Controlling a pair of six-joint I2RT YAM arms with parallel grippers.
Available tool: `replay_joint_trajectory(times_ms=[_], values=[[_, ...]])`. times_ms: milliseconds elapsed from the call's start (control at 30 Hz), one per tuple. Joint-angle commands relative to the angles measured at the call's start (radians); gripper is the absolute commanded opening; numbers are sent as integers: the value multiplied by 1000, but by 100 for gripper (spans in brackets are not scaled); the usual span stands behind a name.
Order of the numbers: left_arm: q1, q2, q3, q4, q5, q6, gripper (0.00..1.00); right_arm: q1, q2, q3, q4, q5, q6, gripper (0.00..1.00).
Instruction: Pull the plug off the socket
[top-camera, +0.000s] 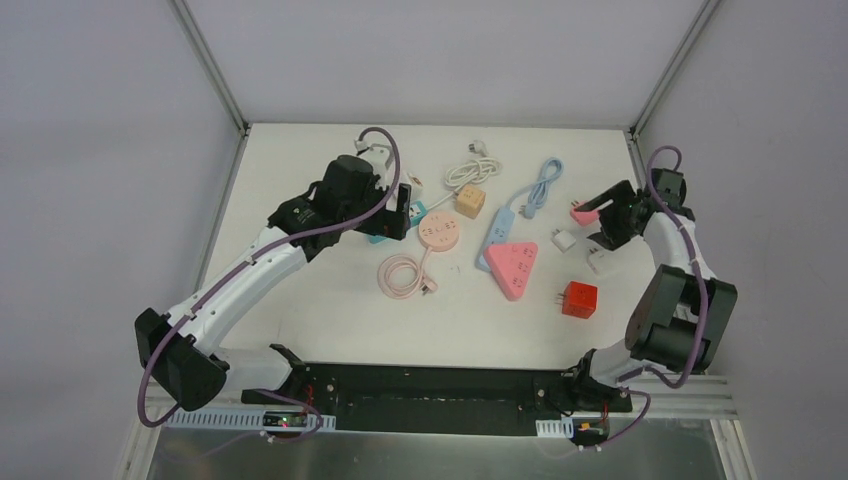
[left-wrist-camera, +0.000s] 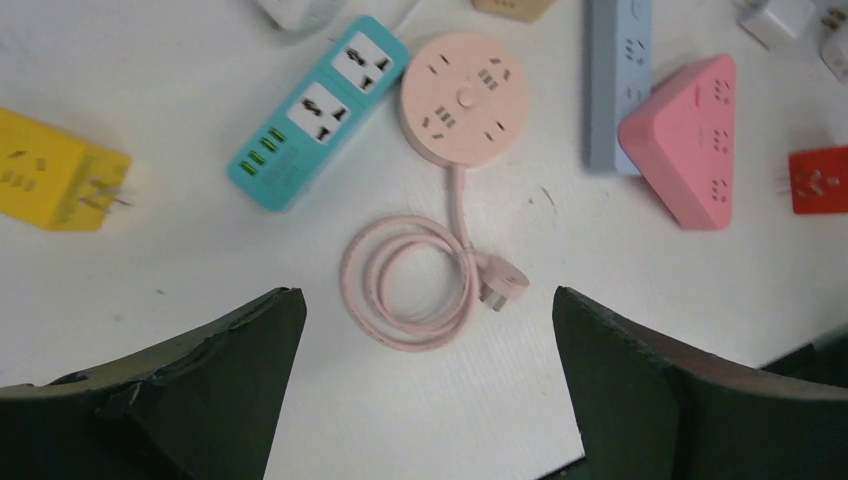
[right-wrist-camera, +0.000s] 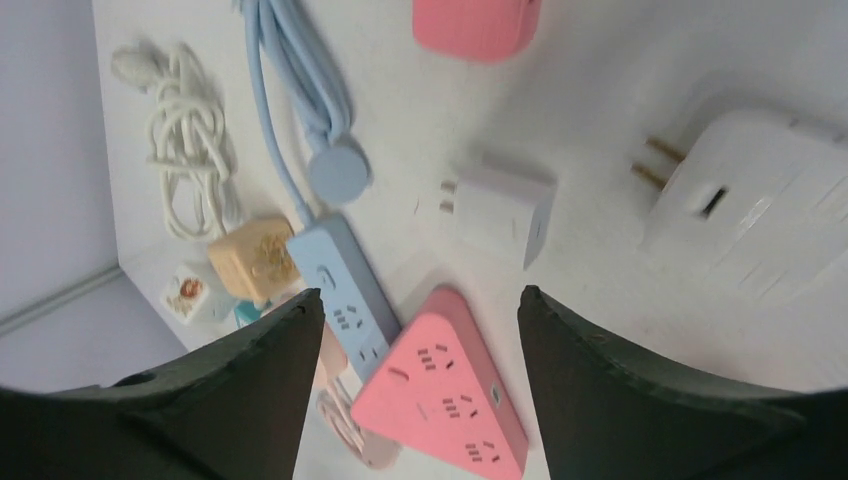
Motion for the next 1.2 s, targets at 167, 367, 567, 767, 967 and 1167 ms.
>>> replay_joint_trajectory(times_ms=[167,367,567,767,967,1167], values=[[-2,139,-1,179,448,-49,98,92,-252,-270,129,-181,28,80],[-95,445,287,65,386,-101,93,152,-282,-357,173,-232,72,81],[-135,669,477,60,458,-126,92,166,-290,-379,175,-184,98,82],[-175,797,502,163,526,-54,85,172,-283,-415,188,-198,126,80],[-177,858,493,193,540,-84,79,177,-269,-420,155,-189,86,78],[-176,896,456,168,520,-110,65,179,-260,-432,208,-253,82,79]])
